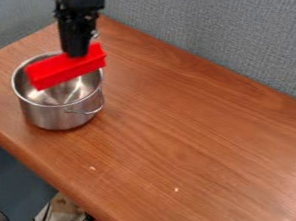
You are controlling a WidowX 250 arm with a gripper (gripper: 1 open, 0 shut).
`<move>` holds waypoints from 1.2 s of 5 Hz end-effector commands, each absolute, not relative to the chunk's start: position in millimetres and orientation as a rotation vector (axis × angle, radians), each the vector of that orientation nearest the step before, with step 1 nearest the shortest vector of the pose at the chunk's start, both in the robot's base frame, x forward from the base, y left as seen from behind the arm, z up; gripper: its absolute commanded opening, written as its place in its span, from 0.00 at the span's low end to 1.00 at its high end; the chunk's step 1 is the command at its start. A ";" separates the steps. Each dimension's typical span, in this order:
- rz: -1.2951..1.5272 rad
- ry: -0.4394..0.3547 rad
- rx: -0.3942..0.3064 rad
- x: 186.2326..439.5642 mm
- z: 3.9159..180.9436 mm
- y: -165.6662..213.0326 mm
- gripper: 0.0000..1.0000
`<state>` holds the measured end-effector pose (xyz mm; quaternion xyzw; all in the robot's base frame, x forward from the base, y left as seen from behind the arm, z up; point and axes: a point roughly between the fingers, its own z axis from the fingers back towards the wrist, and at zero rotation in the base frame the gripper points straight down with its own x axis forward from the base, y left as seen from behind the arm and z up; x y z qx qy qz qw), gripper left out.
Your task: Move the red object from the metal pot to the table
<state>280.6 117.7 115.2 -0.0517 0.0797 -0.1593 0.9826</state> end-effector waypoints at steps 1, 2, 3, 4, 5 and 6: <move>-0.367 0.074 -0.028 288.5 154.4 94.6 0.00; -0.366 0.021 -0.026 277.2 145.6 62.5 0.00; -0.358 -0.014 -0.024 266.9 124.5 36.1 0.00; -0.368 -0.003 0.009 261.4 110.4 17.4 0.00; -0.323 0.002 0.040 260.1 103.7 16.1 0.00; -0.247 0.036 0.042 260.8 91.4 18.5 0.00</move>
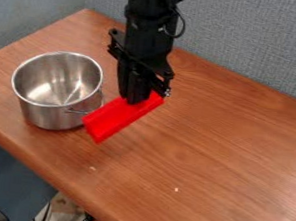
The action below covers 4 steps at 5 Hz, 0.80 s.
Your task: Move the red object from the metal pot to the table
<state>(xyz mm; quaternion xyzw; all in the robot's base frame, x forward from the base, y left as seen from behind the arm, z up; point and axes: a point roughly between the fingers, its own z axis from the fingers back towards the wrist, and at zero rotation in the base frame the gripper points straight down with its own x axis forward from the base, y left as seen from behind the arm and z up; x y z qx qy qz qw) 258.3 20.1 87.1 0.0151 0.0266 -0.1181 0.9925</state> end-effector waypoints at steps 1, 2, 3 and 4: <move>-0.177 0.072 0.045 261.1 80.9 20.9 0.00; -0.240 0.075 0.061 272.4 77.7 23.4 0.00; -0.303 0.081 0.079 284.5 76.0 27.0 0.00; -0.363 0.085 0.098 294.9 75.2 30.7 0.00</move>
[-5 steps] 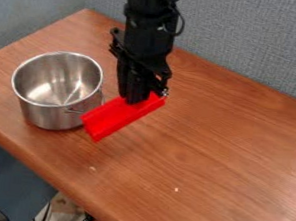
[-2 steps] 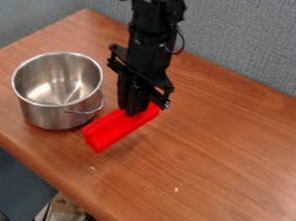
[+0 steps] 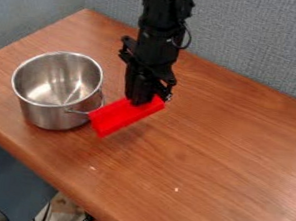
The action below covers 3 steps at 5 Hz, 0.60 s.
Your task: Move the red object from the metal pot to the table
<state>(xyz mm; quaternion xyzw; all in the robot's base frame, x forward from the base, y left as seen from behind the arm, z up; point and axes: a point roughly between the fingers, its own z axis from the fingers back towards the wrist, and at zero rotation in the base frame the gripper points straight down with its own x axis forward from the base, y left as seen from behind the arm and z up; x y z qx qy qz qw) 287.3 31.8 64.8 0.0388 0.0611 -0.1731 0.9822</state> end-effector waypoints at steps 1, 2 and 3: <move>-0.309 0.077 0.083 292.8 74.1 29.1 0.00; -0.254 0.072 0.069 291.0 72.6 27.4 0.00; -0.258 0.061 0.060 291.4 68.1 19.5 0.00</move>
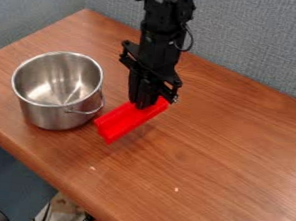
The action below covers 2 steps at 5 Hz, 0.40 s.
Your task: Move the red object from the metal pot to the table
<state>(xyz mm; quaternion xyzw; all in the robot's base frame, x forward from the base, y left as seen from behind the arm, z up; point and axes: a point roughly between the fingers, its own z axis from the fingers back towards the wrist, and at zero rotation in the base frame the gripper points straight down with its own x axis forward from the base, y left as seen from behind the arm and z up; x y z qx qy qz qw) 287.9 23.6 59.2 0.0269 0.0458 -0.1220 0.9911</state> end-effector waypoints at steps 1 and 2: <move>-0.261 0.052 0.056 291.7 63.9 11.7 0.00; -0.188 0.062 0.089 279.0 60.4 17.1 1.00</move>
